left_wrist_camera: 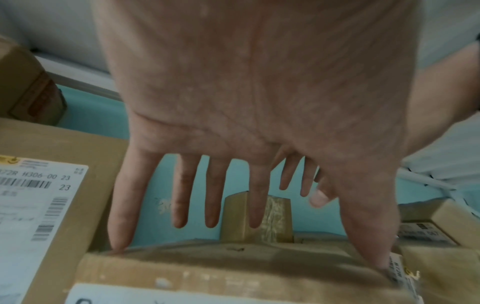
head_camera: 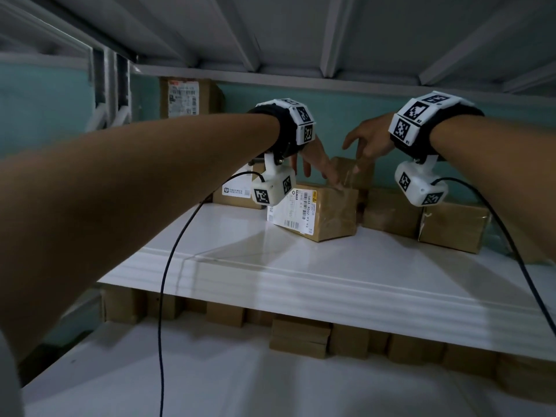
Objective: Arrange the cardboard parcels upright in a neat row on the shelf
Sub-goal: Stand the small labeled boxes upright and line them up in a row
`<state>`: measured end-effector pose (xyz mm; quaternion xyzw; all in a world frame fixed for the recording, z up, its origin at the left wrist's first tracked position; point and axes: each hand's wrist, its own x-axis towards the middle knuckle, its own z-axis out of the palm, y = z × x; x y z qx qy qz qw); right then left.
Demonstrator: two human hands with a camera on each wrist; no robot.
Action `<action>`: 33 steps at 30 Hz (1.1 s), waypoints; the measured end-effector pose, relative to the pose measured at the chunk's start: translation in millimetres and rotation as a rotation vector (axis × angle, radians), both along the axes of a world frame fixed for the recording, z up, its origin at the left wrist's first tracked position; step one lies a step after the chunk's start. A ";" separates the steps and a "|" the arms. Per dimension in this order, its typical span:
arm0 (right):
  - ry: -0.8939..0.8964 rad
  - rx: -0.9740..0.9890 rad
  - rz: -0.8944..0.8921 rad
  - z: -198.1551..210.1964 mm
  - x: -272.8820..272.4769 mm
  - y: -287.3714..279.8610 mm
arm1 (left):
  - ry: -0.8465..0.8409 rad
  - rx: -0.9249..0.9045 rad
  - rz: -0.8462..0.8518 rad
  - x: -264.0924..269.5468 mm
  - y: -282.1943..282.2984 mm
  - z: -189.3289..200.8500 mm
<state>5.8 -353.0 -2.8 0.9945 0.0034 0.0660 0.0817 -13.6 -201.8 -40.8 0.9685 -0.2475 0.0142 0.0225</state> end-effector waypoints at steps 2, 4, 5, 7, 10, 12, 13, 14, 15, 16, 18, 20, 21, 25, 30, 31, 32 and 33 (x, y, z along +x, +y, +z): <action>-0.016 0.007 -0.001 2.2 -1.9 0.6 | 0.001 0.030 -0.018 2.0 -2.7 0.4; -0.020 0.005 -0.004 3.6 -5.1 0.9 | -0.001 0.053 -0.005 3.5 -7.5 0.3; -0.025 0.001 -0.008 4.0 -6.5 0.8 | 0.001 0.053 -0.013 5.3 -9.7 0.7; -0.047 0.000 -0.021 3.9 -9.5 -0.4 | 0.005 0.068 -0.017 6.7 -14.7 -1.1; -0.064 -0.004 -0.046 1.0 -13.3 -2.5 | 0.021 0.117 -0.021 10.3 -22.8 -4.5; -0.070 -0.002 -0.061 -1.0 -15.9 -4.2 | 0.011 0.131 -0.019 9.5 -27.6 -7.1; -0.074 -0.002 -0.067 -1.8 -17.2 -5.5 | -0.007 0.142 -0.024 8.9 -29.9 -8.1; -0.077 -0.002 -0.071 -2.5 -18.3 -6.8 | -0.021 0.162 -0.026 9.0 -32.6 -8.7; -0.078 -0.004 -0.075 -3.4 -19.2 -8.0 | -0.026 0.180 -0.026 9.4 -35.6 -8.5; -0.076 -0.008 -0.077 -4.2 -19.7 -9.3 | -0.031 0.201 -0.033 9.2 -38.0 -8.3; -0.071 -0.012 -0.083 -6.3 -19.4 -12.1 | -0.044 0.202 -0.051 7.4 -39.8 -6.6; -0.064 -0.006 -0.089 -7.2 -18.8 -14.8 | -0.073 0.217 -0.050 3.1 -39.9 -4.7; -0.061 -0.006 -0.091 -7.1 -18.7 -16.0 | -0.091 0.208 -0.065 2.2 -40.0 -2.8; -0.062 -0.016 -0.090 -6.7 -18.2 -17.3 | -0.131 0.096 -0.081 6.8 -26.0 4.8; -0.049 -0.014 -0.074 -7.4 -17.3 -10.7 | -0.156 -0.032 -0.064 3.3 -6.2 10.6; -0.048 -0.014 -0.066 -7.6 -17.9 -8.3 | -0.150 -0.017 -0.064 3.0 -5.3 12.5; -0.048 -0.014 -0.058 -7.8 -18.1 -5.8 | -0.143 -0.023 -0.065 5.2 -3.8 15.1; -0.050 -0.013 -0.052 -8.0 -18.0 -3.5 | -0.144 -0.019 -0.070 6.6 -2.0 17.7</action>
